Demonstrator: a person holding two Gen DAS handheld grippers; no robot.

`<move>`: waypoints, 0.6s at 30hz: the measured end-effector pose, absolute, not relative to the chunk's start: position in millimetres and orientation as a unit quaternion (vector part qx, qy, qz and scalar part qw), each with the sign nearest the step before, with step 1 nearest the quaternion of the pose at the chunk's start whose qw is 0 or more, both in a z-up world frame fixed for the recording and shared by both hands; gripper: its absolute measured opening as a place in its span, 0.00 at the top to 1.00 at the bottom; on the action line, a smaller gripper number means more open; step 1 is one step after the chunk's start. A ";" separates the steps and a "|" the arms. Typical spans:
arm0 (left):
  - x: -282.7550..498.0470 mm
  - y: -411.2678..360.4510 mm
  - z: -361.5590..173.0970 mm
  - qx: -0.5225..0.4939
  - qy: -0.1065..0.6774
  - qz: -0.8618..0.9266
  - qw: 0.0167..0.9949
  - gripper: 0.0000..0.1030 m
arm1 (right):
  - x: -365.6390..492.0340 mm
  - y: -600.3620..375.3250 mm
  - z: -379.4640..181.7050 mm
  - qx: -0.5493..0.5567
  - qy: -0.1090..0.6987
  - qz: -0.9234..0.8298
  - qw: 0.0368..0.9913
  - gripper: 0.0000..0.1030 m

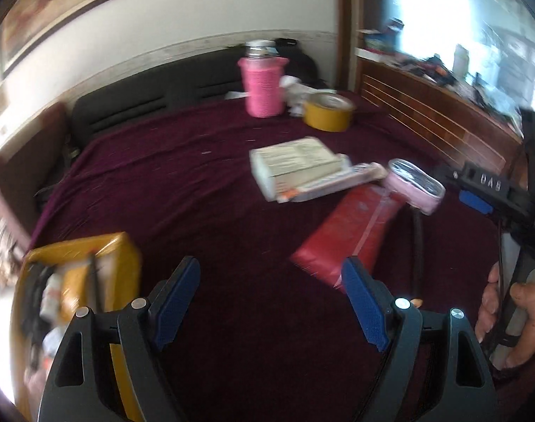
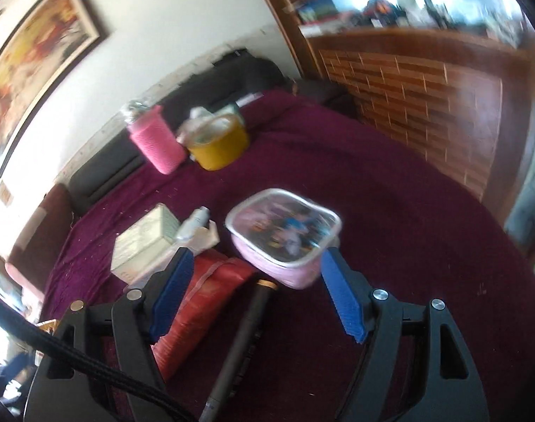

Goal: Organize objects
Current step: 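Move both grippers back over the remaining items, then grasp the white toothpaste tube with the left gripper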

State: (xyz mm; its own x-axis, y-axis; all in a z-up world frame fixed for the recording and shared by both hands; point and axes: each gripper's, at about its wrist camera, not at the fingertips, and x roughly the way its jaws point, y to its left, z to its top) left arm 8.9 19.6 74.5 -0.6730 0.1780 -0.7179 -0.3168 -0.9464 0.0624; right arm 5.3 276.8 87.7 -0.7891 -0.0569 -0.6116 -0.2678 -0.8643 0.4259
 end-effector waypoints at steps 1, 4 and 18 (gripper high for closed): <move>0.0 32.9 70.4 -0.384 0.107 0.905 0.147 0.25 | 6.3 285.1 86.9 -0.317 0.267 0.908 0.061 0.28; -24.1 64.0 68.0 -0.381 0.139 0.900 0.159 0.25 | 16.2 303.8 88.0 -0.301 0.291 0.905 0.076 0.28; -148.5 59.5 85.7 -0.369 0.092 0.902 0.203 0.24 | 8.3 323.3 71.4 -0.330 0.332 0.878 0.097 0.27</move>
State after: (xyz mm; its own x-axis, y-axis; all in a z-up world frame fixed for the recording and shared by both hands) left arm -148.5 59.5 85.7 -0.6447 0.2985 -0.7038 -0.4347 -0.9004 0.0164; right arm 8.3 323.3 71.4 -0.7629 -0.0486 -0.6447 -0.3894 -0.7614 0.5183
